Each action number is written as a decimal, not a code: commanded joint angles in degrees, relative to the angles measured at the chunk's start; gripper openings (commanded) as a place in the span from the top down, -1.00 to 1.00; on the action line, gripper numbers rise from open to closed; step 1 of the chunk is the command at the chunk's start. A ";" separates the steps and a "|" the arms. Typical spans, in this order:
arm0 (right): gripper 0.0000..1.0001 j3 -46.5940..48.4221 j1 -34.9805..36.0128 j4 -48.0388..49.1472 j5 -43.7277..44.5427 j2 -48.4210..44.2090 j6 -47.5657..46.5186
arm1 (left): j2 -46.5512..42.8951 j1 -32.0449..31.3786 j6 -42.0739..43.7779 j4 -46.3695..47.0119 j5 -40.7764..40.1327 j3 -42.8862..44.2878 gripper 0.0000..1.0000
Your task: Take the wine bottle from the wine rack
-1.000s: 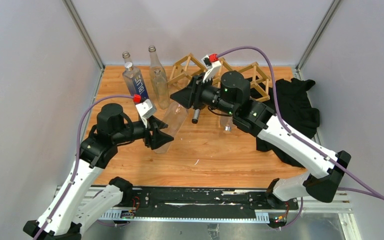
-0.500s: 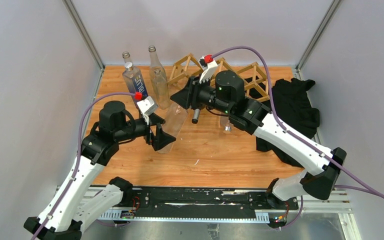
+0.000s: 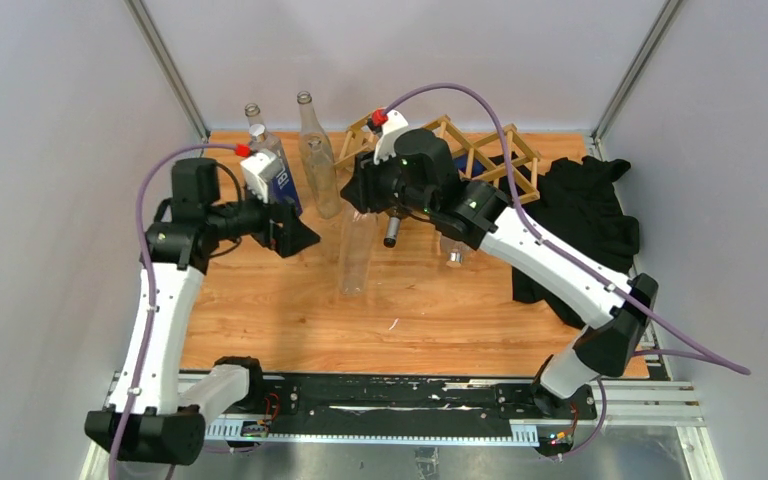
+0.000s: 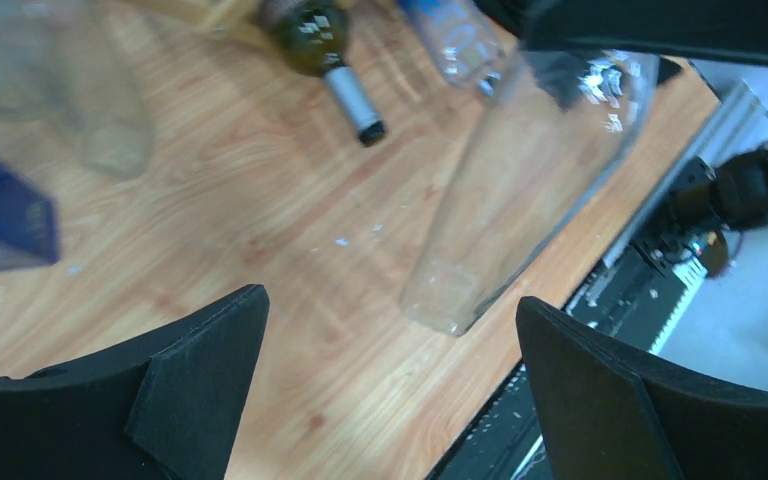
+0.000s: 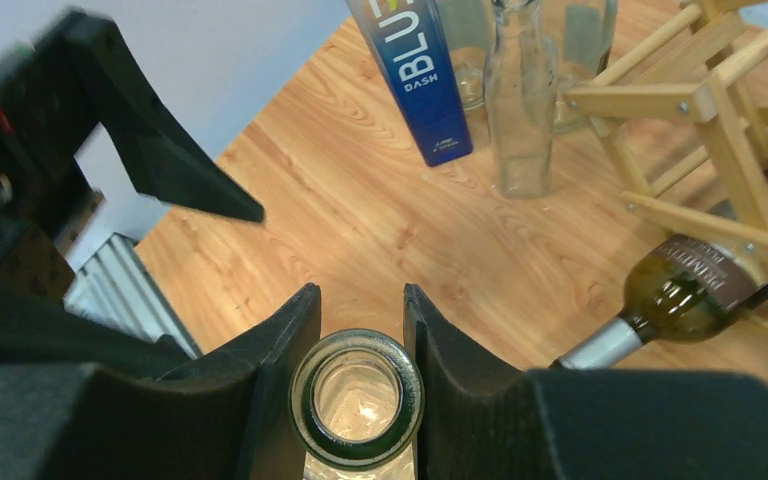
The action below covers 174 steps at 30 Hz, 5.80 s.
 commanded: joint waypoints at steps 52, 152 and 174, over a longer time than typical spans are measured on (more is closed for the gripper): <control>1.00 36.51 1.52 26.79 5.04 47.09 -22.96 | 14.27 24.84 19.13 -13.80 -10.75 19.74 -1.00; 1.00 -34.86 -8.52 22.91 19.55 5.71 26.86 | 5.73 20.38 27.56 -21.20 2.79 6.66 -0.92; 1.00 -51.95 -4.93 26.18 15.25 -13.17 32.48 | 7.72 14.70 27.18 -21.16 -1.88 5.77 -0.74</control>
